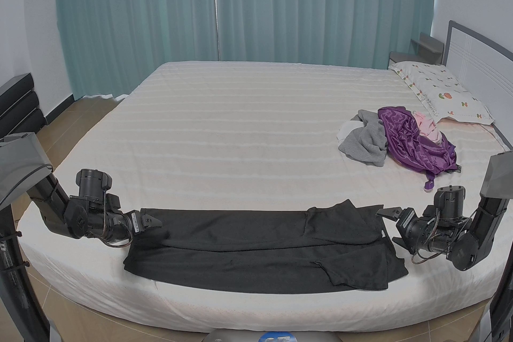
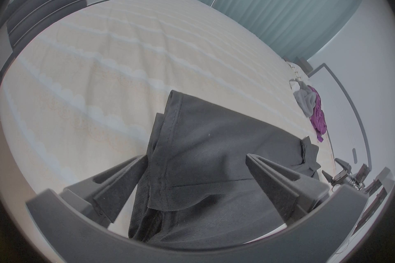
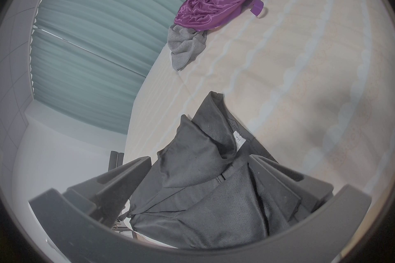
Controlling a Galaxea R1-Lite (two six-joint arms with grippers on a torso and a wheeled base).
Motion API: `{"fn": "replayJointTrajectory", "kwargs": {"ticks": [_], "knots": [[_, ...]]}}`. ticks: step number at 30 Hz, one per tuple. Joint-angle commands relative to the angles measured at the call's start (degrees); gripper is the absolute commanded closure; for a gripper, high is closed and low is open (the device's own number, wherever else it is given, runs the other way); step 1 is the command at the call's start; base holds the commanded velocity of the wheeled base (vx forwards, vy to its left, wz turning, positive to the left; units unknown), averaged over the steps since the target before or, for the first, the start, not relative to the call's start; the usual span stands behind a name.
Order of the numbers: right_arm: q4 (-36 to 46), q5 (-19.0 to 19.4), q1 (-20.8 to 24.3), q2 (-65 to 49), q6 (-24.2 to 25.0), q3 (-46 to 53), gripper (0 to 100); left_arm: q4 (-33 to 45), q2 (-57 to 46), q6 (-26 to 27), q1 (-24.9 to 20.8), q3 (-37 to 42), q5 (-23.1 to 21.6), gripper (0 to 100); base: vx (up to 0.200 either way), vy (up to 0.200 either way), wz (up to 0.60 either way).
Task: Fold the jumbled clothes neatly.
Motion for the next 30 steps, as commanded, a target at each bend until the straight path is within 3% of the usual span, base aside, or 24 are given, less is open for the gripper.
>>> {"fn": "replayJointTrajectory", "kwargs": {"ticks": [1, 8, 16, 30], "knots": [[-0.1, 0.1, -0.5, 0.3, 0.0, 0.2, 0, 0.0, 1.6, 0.9, 0.2, 0.8, -0.2, 0, 0.0, 0.0, 0.0], [-0.7, 0.1, -1.3, 1.5, 0.1, 0.8, 0, -0.7, 1.7, 2.3, 0.3, 2.4, -0.5, 0, 0.0, 0.0, 0.0], [-7.4, 0.1, -2.4, 6.1, 0.0, 2.8, 0, -1.4, 2.2, 2.3, 0.7, 2.9, -1.8, 0, 0.0, 0.0, 0.0], [-7.6, 0.3, -2.4, 7.4, 1.6, 2.5, 0, -1.4, 2.6, 2.4, 0.5, 3.1, -1.8, 0, 0.0, 0.0, 0.0]]}}
